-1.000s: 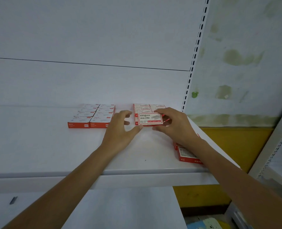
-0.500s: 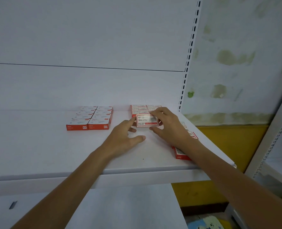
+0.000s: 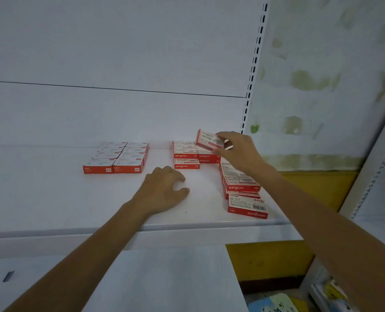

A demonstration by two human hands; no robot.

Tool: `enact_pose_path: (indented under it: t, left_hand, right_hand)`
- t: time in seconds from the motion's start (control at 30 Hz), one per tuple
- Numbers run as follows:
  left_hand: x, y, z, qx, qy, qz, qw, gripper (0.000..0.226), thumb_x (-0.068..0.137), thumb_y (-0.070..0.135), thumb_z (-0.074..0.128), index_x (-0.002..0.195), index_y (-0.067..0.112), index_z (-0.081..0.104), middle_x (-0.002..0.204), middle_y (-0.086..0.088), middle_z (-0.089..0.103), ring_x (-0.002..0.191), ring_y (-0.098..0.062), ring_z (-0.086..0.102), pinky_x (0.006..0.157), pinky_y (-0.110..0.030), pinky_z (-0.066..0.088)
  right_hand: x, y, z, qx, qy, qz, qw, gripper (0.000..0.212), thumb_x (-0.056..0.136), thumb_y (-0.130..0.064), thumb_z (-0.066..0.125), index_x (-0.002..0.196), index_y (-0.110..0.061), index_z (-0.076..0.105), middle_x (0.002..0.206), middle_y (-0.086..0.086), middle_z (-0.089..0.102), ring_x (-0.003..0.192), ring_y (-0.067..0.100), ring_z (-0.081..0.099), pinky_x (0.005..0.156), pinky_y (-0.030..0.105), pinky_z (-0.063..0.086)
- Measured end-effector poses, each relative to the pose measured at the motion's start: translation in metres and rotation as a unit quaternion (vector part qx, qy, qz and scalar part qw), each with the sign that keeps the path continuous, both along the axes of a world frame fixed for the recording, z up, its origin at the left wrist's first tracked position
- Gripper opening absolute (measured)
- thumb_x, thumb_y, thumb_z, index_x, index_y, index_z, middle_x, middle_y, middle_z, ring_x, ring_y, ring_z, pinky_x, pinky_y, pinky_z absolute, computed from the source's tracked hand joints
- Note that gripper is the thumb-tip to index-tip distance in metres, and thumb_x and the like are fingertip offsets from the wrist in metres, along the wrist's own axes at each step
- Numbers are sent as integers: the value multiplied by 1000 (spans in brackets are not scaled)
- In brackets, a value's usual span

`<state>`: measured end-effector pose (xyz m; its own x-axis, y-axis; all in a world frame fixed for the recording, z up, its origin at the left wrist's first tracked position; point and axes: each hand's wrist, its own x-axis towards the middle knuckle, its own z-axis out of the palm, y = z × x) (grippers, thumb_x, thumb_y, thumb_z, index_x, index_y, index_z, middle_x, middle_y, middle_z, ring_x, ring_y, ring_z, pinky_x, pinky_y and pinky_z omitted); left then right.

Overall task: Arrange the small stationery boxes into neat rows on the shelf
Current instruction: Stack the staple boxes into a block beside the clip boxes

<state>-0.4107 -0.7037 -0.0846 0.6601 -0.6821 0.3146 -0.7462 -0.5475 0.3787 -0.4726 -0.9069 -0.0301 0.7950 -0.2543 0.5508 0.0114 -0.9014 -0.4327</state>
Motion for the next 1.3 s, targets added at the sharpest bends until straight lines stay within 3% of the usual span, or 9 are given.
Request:
enact_pose_path:
  t: [0.1,0.2,0.33,0.4,0.63,0.77,0.93,1.13,1.3]
  left_hand:
    - [0,-1,0,8,18,11,1000,35,86,41,53,117,25,56,126,0,51,117,-18,43,101,-36,34]
    - [2,1,1,-11,23,6,1000,29,85,37,55,111,25,59,119,0,54,111,-17,46,97,-35,36]
    - [5,2,1,-35,42,3,998,23,84,33,57,106,25,62,112,1,56,108,-16,49,94,-33,38]
    - [5,2,2,-41,46,2,998,22,84,32,57,104,25,62,111,1,57,107,-15,49,94,-33,39]
    - [4,1,0,-28,22,0,999,25,85,32,56,108,23,60,114,1,56,108,-16,48,92,-30,37]
    - [4,1,0,-24,17,2,1000,26,85,32,55,109,23,60,115,1,56,108,-16,48,93,-31,38]
    - [4,0,1,-14,12,3,1000,27,86,32,54,111,23,59,117,0,55,109,-17,47,95,-34,38]
    - [0,-1,0,18,-13,1,1000,29,90,31,48,117,24,54,125,-1,51,116,-19,41,99,-36,34]
    - [-1,-3,-2,33,-34,1,999,31,91,30,44,121,25,51,129,0,48,118,-19,39,100,-36,31]
  right_hand:
    - [9,-17,-2,75,37,-31,996,41,80,-22,69,118,-11,58,112,2,62,81,9,55,64,9,39]
    - [15,-25,-13,43,119,-27,992,41,79,-20,69,119,-14,58,118,3,61,88,13,58,75,21,39]
    - [20,-23,-23,27,177,-3,984,51,78,-26,69,126,-20,53,123,3,57,90,18,64,71,23,43]
    - [21,-23,-23,-5,190,-2,982,46,79,-30,67,122,-20,55,119,3,60,90,20,64,74,27,46]
    - [22,-25,-25,-70,202,-20,977,39,86,-26,59,121,-9,55,114,10,59,87,16,53,74,26,39]
    - [26,-25,-27,-96,214,-66,970,31,87,-24,56,114,-9,61,111,13,55,85,22,57,77,31,48]
    - [28,-22,-25,-115,225,-81,964,26,86,-15,55,108,-9,66,115,12,56,94,24,59,81,30,47]
    - [28,-16,-20,-107,199,-92,970,16,83,-10,58,97,-2,63,105,13,62,92,25,60,81,34,51]
    - [27,-17,-20,-79,188,-66,977,15,81,-18,64,91,-8,64,103,8,63,94,23,59,86,38,49]
